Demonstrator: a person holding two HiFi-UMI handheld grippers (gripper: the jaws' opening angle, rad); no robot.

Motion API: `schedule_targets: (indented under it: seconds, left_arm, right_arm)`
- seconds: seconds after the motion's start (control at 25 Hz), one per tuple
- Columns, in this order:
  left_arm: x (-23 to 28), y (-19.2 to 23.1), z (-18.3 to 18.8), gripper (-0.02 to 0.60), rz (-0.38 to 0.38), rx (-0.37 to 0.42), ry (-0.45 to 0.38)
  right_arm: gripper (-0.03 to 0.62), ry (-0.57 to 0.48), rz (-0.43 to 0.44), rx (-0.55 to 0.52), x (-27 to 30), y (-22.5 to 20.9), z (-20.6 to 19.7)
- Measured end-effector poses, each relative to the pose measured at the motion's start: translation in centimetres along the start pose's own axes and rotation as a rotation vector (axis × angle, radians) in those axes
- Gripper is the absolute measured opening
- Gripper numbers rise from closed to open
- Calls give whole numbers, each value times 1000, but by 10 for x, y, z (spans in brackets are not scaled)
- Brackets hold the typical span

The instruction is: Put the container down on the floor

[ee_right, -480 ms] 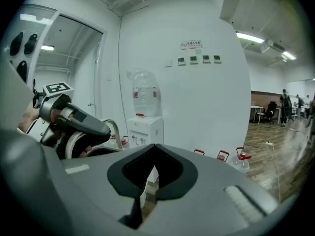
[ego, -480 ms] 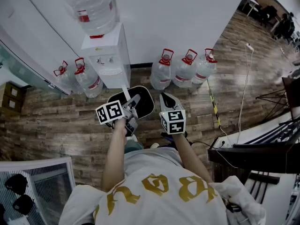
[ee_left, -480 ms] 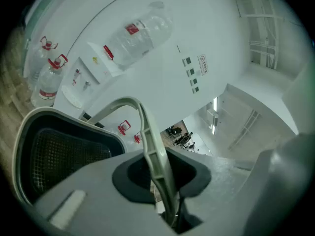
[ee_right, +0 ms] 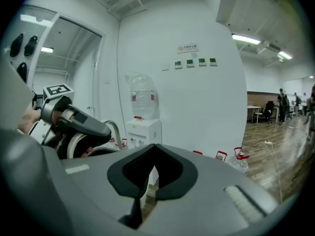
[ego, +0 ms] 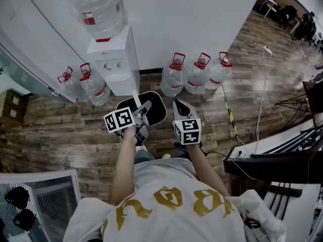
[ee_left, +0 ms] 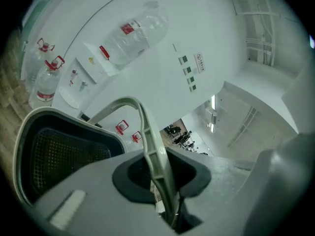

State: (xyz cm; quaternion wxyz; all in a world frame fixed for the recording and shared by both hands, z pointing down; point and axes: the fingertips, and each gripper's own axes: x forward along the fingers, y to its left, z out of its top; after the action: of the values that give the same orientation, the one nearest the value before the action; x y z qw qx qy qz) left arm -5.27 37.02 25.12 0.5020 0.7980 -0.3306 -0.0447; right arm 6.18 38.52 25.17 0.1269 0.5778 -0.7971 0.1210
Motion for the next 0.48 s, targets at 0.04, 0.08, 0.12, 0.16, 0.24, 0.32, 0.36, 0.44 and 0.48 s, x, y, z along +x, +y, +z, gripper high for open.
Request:
schedule_targets:
  seconds: [0.04,0.08,0.12,0.16,0.24,0.32,0.36,0.44,0.48]
  left_arm:
    - [0,-1,-1,61,1,0,0]
    - [0,-2,-2,61,2,1,1]
    - [1,-3,-5,61,4,1,2]
    - [2,-3,-7,62,6,1,4]
    - [4,-3,-8,63,11,-1,8]
    - [6,-1,-6,62,14,-8,8]
    - [8,0,-4,62,15,-13,7]
    - [14,3,-2,63,17,-22,8]
    - [17,5,-1,63,18,-24,10]
  right_arm:
    - [25,-14,1,9,-2,-2,2]
    - [25,-23,0,15,-4,-5,3]
    - [25,-27,-4,17,-6,-7,3]
    - [25,-27,-7,18,-7,-10,2]
    - [25,-18,-11,23,-5,-14,1]
    - [25,-12,-12,29,-1,-16,0]
    - [25,-10,-11,31,1,-17,-1]
    - [25,-2,-10,32,6,-21,-3]
    - [25,3,-12,32,8,-23,-4]
